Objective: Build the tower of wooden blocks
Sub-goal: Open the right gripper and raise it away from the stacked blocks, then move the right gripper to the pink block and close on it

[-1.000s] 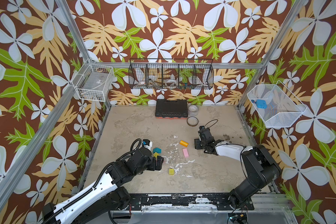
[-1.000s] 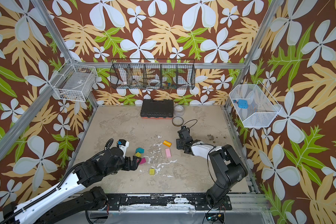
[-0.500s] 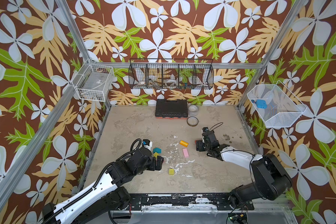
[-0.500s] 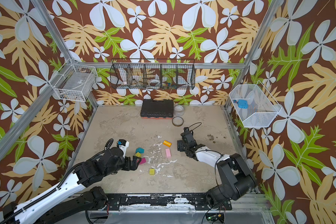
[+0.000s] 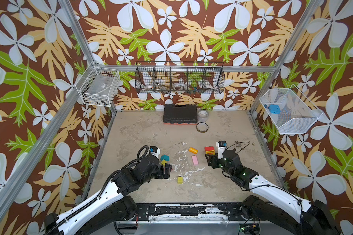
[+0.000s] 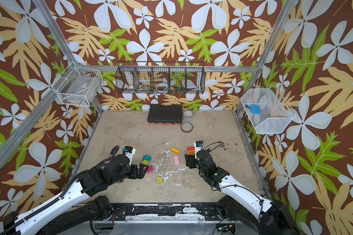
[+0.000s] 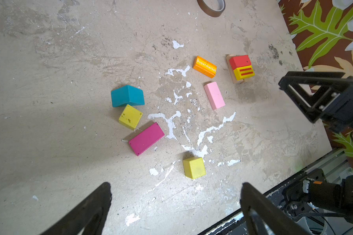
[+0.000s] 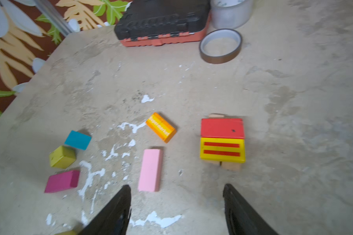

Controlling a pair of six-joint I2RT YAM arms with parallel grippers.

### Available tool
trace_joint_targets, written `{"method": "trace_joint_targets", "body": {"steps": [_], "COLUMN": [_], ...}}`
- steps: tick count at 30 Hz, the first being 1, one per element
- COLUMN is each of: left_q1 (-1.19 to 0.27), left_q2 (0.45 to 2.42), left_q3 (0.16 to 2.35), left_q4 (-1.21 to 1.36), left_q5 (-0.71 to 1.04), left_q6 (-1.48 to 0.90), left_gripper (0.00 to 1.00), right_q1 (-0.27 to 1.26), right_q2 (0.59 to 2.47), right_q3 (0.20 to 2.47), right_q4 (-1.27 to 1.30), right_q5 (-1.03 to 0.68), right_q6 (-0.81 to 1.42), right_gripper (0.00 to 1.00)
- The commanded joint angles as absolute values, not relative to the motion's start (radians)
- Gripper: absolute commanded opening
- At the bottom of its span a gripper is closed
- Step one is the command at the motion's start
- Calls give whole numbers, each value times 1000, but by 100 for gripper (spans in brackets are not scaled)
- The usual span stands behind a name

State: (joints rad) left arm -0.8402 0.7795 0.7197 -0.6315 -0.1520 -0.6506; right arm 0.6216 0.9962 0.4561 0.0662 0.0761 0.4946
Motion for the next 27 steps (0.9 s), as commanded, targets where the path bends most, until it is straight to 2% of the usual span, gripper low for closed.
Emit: {"method": "trace_joint_targets", "body": {"steps": [1, 7, 13, 27], "left_q1": [-840, -840, -839, -839], "left_q2": [781, 775, 796, 781], "left_q3": [719, 718, 718, 716], "left_q4": [-616, -618, -617, -615], "left_q5": [-156, -157, -154, -144], "left_q6": [-653, -654, -654, -650], "left_gripper": [100, 100, 100, 100], "right_q1": [688, 801, 818, 815], "right_q2": [1054, 1315, 1515, 1706], "right_q3": [491, 645, 767, 895], "right_q4": [91, 27, -16, -112], "right_q5": [93, 200, 221, 326], "right_q6": [520, 492, 485, 479], "right_gripper": [69, 62, 59, 57]}}
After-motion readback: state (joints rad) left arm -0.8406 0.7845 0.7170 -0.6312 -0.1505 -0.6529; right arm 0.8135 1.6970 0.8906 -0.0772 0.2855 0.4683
